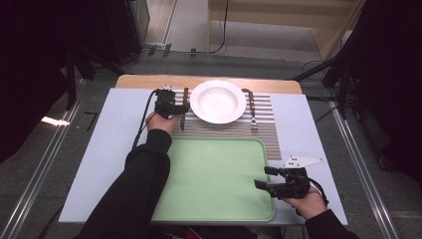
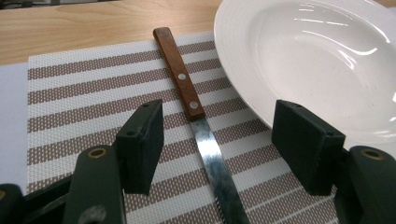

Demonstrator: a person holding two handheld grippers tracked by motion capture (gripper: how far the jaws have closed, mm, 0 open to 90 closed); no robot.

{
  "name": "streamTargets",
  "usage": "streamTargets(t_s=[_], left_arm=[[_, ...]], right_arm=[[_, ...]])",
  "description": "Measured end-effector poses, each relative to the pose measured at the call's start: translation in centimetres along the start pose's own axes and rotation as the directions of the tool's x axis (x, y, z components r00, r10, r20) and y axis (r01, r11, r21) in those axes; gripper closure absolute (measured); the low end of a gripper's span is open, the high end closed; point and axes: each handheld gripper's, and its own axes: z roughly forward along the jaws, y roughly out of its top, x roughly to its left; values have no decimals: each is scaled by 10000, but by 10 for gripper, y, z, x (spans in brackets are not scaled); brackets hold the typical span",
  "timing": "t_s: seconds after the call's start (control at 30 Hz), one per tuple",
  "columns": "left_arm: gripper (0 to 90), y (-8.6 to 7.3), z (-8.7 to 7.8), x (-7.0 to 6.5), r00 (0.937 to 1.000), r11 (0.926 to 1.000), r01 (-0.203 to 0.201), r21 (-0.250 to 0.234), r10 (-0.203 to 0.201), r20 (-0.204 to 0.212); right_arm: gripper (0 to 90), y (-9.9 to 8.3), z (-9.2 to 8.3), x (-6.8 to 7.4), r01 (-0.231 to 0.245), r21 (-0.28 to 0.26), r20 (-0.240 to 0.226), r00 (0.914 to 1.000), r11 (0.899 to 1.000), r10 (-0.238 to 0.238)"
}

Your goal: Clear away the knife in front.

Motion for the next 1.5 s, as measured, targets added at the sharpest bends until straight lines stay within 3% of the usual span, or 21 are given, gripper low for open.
streamTargets(t_s=[0.17,0.27,0.5,0.57,0.83,1.1,1.17,1.5], left_arm=[[340,0,9,9,9976,9979,616,-173,-621,-300],[340,-1,12,13,9961,9974,709,-159,-717,-513],[340,4,21,9,9953,9984,559,92,-550,-796],[348,5,24,8,9934,9993,372,-43,-374,-1082],[373,2,34,9,9891,9935,1121,-197,-1134,-938],[410,1,38,6,9879,9946,1014,-228,-1033,-1155],[466,0,39,4,9881,9954,947,-153,-958,-1203],[574,-4,46,-4,9840,9981,605,-89,-611,-1672]], right_arm=[[272,0,-1,0,35,-37,-37,10000,10000,-35],[272,0,-1,0,42,-44,-35,10000,10000,-42],[272,1,0,0,62,-63,-61,10000,10000,-62],[272,1,0,0,67,-61,-64,10000,10000,-67],[272,0,-1,0,51,-59,-88,9999,10000,-51],[272,1,-1,0,74,-83,-103,9999,9999,-75],[272,1,-1,0,67,-79,-110,9999,9999,-68],[272,1,0,0,74,-80,-112,9999,9999,-75]])
